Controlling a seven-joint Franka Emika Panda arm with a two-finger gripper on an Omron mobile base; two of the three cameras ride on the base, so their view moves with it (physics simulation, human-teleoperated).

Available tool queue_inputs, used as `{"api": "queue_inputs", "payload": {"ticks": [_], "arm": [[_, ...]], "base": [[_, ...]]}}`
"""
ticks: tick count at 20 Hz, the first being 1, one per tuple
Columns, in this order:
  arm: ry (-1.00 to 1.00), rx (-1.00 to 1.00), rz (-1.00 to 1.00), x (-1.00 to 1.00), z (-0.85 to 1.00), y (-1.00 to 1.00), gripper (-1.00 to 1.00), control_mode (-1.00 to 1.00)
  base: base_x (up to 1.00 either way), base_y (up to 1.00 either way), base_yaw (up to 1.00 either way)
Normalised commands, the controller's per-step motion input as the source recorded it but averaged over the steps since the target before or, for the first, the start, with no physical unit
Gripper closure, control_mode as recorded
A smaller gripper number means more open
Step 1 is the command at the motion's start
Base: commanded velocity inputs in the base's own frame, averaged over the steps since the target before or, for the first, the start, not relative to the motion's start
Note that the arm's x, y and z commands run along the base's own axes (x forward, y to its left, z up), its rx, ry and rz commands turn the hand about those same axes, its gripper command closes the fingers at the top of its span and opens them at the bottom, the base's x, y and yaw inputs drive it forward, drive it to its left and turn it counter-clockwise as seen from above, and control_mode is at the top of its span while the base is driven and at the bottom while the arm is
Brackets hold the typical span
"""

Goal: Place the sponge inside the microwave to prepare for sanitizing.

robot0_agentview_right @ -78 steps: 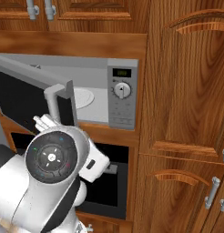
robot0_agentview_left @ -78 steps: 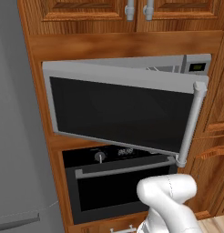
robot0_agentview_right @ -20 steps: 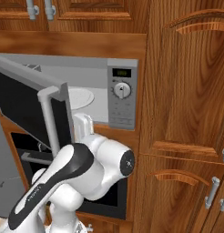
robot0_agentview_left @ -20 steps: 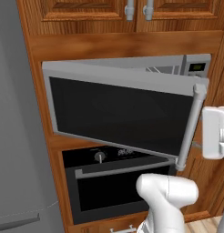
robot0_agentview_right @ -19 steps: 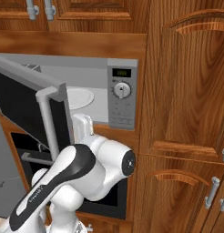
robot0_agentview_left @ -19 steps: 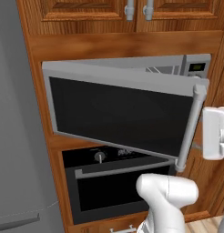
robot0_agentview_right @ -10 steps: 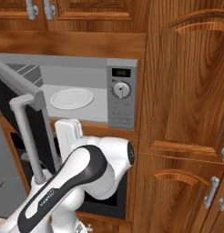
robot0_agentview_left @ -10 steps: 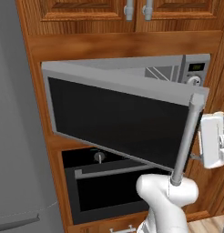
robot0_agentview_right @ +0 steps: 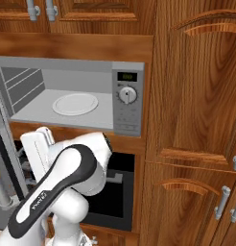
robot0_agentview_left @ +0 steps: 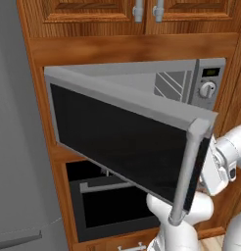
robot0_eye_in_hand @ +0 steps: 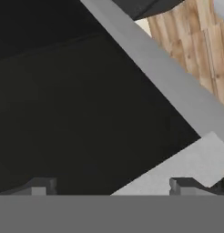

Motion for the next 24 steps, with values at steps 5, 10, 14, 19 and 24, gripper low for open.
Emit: {"api": "queue_inputs", "payload": {"ticks": [5,10,14,19,24], "arm": [[0.06,0.0,0.28,-0.44,-0.31,1.0,-1.0,-1.0],[0.0,0.04,0.04,-0.75,-0.53,1.0,-1.0,-1.0],[0.0,0.12,-0.09,-0.94,-0.71,1.0,-1.0,-1.0],[0.0,0.21,-0.13,-1.0,-0.87,1.0,-1.0,-1.0],[0.0,0.16,-0.09,-0.72,-0.54,0.61,-1.0,-1.0]], "base": [[0.0,0.0,0.0],[0.0,0.0,0.0],[0.0,0.0,0.0],[0.0,0.0,0.0],[0.0,0.0,0.0]]}}
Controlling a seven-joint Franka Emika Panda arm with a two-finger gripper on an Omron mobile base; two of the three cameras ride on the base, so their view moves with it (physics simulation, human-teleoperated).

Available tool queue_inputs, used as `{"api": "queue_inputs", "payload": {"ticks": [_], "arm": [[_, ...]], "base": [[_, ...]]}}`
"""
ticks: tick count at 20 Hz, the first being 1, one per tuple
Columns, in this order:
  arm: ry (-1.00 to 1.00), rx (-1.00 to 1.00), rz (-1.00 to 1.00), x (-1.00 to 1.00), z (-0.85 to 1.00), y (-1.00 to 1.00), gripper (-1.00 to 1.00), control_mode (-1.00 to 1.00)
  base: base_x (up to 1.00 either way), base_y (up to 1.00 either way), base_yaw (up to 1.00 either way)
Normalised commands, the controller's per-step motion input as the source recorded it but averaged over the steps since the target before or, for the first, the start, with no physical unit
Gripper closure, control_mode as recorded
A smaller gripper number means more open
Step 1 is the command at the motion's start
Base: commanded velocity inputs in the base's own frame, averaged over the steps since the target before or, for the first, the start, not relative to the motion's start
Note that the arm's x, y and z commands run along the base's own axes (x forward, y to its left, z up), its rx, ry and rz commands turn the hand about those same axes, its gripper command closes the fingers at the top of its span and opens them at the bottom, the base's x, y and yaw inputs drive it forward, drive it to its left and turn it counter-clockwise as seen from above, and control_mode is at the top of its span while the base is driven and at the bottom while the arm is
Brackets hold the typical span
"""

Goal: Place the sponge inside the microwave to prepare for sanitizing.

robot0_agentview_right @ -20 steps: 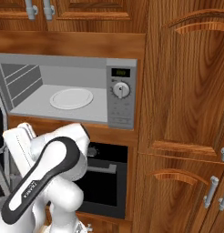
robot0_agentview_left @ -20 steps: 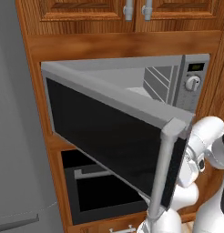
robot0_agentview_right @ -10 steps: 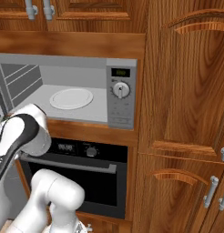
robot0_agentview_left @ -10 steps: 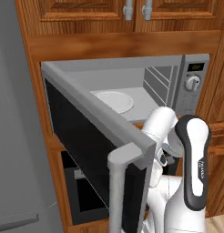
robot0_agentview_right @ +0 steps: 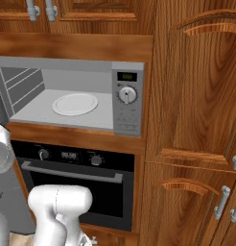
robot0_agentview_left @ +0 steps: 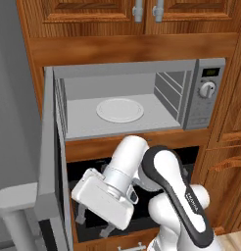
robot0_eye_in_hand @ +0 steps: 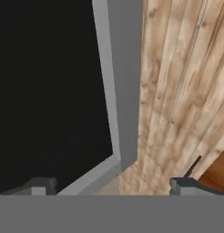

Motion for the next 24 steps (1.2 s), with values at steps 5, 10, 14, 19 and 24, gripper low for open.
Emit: {"api": "queue_inputs", "payload": {"ticks": [5,10,14,19,24], "arm": [[0.0,0.03,0.02,-0.21,-0.05,0.07,-1.0,-1.0],[-0.01,0.04,0.0,-0.02,0.08,-0.19,-1.0,-1.0],[-0.11,-0.13,0.0,-0.04,0.62,-0.17,-1.0,-1.0],[-0.39,-0.31,0.0,0.38,0.19,-0.8,-1.0,-1.0],[-0.45,-0.3,0.0,0.85,0.0,-1.0,-1.0,-1.0]], "base": [[0.0,0.0,0.0],[0.0,0.0,0.0],[0.0,0.0,0.0],[0.0,0.0,0.0],[0.0,0.0,0.0]]}}
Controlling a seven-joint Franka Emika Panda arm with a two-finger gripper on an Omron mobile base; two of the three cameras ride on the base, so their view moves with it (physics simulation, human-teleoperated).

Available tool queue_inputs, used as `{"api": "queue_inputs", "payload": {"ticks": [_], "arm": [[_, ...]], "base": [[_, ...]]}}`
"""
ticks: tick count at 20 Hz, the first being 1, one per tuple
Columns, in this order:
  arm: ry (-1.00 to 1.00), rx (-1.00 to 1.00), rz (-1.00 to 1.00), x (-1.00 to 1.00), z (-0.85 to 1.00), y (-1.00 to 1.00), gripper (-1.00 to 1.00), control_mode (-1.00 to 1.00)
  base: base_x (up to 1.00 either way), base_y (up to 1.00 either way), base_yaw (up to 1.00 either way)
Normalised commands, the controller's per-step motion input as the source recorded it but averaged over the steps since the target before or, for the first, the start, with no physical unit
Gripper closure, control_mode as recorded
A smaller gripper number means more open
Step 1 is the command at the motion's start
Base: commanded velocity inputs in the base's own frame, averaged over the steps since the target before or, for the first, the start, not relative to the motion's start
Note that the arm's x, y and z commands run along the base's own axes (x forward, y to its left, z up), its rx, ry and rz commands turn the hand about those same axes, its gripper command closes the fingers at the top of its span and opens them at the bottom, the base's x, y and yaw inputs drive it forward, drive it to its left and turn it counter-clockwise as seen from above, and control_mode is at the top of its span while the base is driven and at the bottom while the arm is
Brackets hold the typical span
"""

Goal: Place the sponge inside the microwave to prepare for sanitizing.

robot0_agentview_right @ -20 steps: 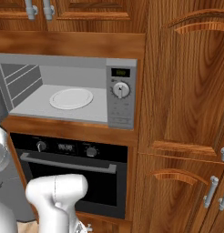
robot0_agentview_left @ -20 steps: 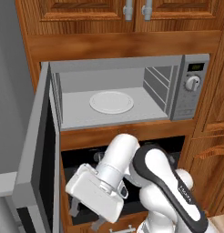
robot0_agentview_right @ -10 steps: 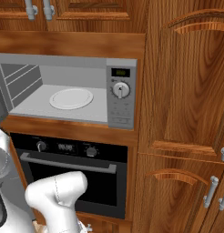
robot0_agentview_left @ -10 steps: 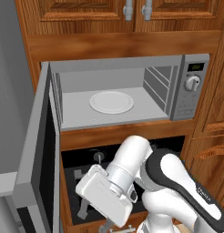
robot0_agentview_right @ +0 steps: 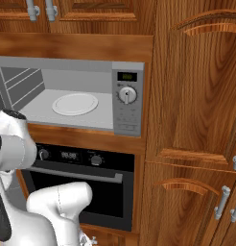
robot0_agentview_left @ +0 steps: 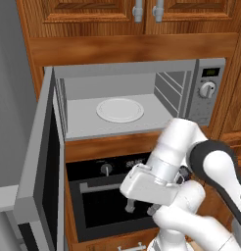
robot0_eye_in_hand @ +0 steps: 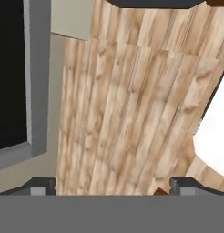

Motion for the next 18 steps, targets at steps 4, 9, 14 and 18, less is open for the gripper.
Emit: {"api": "queue_inputs", "payload": {"ticks": [4,9,14,18], "arm": [[-0.51,-0.39,0.0,0.85,0.07,-0.62,-1.0,-1.0],[-0.51,-0.52,-0.05,0.69,0.11,-0.29,-1.0,-1.0],[-0.1,-0.33,-0.4,0.03,0.05,-0.59,-1.0,-1.0],[-0.02,0.0,-0.45,-0.05,-0.21,-0.86,-1.0,-1.0]], "base": [[0.0,0.0,0.0],[0.0,0.0,0.0],[0.0,0.0,0.0],[0.0,0.0,0.0]]}}
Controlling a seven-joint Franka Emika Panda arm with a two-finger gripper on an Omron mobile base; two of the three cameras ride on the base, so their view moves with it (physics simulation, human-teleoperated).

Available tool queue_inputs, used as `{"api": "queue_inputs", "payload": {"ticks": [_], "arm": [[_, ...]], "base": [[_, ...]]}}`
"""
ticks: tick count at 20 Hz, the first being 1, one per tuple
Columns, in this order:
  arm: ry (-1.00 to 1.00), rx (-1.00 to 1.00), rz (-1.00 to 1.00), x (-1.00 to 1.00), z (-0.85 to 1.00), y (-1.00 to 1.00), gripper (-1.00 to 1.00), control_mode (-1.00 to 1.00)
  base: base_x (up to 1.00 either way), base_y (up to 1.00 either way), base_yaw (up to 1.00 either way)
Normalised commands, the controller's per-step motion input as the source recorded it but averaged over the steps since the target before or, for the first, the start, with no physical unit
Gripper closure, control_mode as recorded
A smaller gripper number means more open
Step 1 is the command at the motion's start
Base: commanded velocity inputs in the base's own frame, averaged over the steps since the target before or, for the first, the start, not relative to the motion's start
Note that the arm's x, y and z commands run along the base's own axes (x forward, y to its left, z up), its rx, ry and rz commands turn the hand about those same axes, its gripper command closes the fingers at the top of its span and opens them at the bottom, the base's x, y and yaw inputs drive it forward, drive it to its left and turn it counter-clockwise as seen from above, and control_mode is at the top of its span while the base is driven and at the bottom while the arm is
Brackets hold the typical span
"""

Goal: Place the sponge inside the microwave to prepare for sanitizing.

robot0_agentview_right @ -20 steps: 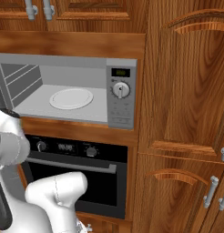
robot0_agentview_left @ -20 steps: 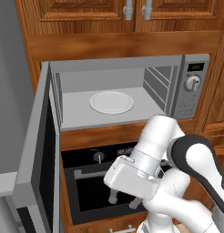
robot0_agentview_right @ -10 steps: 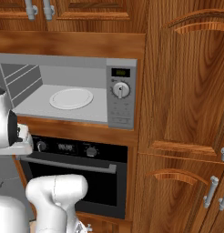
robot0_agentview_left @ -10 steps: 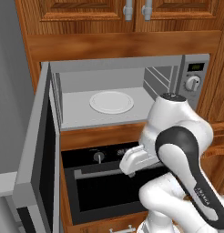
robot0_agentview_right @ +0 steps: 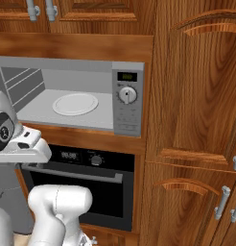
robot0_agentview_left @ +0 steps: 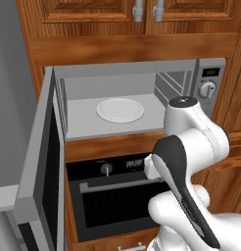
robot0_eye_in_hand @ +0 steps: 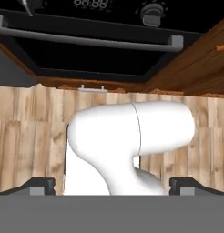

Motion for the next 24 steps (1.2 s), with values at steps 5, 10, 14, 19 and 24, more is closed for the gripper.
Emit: {"api": "queue_inputs", "payload": {"ticks": [5,10,14,19,24], "arm": [[0.04,0.04,-0.27,0.06,-0.04,-0.93,-1.0,-1.0],[0.0,0.05,-0.06,0.0,-0.01,-0.59,-1.0,-1.0],[0.0,0.0,0.0,0.0,0.0,0.0,-1.0,-1.0],[0.0,0.0,0.0,0.0,0.0,0.0,-1.0,1.0],[0.0,0.0,0.0,0.0,0.0,0.0,-1.0,1.0]], "base": [[0.0,0.0,0.0],[0.0,0.0,0.0],[0.0,0.0,0.0],[-0.03,-0.05,-0.01],[-0.43,-0.42,-0.03]]}}
